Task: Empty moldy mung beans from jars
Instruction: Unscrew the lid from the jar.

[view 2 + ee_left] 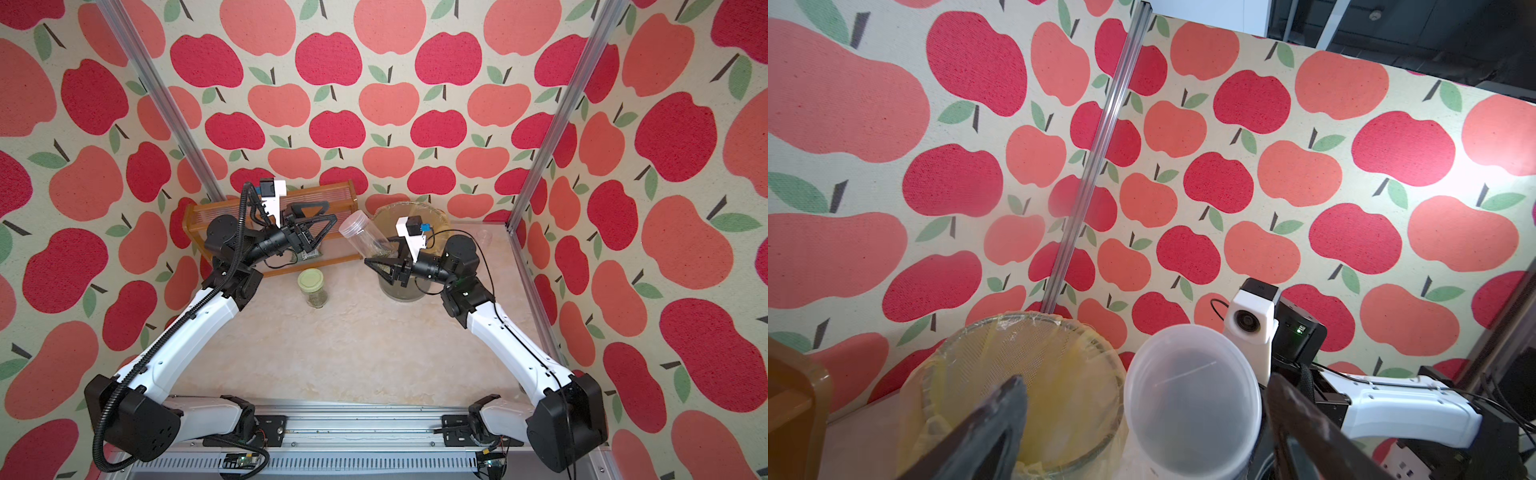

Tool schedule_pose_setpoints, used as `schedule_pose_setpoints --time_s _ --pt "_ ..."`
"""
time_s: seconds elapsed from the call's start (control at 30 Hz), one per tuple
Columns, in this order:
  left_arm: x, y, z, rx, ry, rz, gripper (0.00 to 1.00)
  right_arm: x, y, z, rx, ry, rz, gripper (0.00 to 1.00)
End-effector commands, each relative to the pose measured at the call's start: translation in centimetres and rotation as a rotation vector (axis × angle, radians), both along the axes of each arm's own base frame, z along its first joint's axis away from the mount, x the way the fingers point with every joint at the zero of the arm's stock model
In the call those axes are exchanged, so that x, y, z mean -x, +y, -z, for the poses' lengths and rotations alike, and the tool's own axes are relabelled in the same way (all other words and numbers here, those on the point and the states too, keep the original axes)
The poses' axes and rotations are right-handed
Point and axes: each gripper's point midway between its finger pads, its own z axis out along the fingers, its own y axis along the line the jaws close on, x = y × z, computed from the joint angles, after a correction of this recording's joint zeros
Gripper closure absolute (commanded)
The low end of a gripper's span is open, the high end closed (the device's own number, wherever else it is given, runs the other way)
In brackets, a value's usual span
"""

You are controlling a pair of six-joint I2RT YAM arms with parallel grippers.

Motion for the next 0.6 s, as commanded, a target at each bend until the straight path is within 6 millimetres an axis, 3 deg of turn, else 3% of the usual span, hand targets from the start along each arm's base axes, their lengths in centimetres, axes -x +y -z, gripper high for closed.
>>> schedule_pose_setpoints --time_s 0.0,0.33,0.57 --pt "2.7 -1.1 -0.7 -0.035 -0.079 0.094 0.09 0.9 -0.3 -0.7 -0.007 -0.052 0.022 0.62" --pt "4.7 -4.2 -0.1 -0.076 -0.083 0.217 0.10 1.8 -0.2 -1.0 -0.002 -0.081 0.031 0.62" --pt "4.5 -4.5 0.2 -0.074 -0.064 0.206 0.14 1.6 -0.2 -1.1 -0.010 -0.095 0.050 0.62"
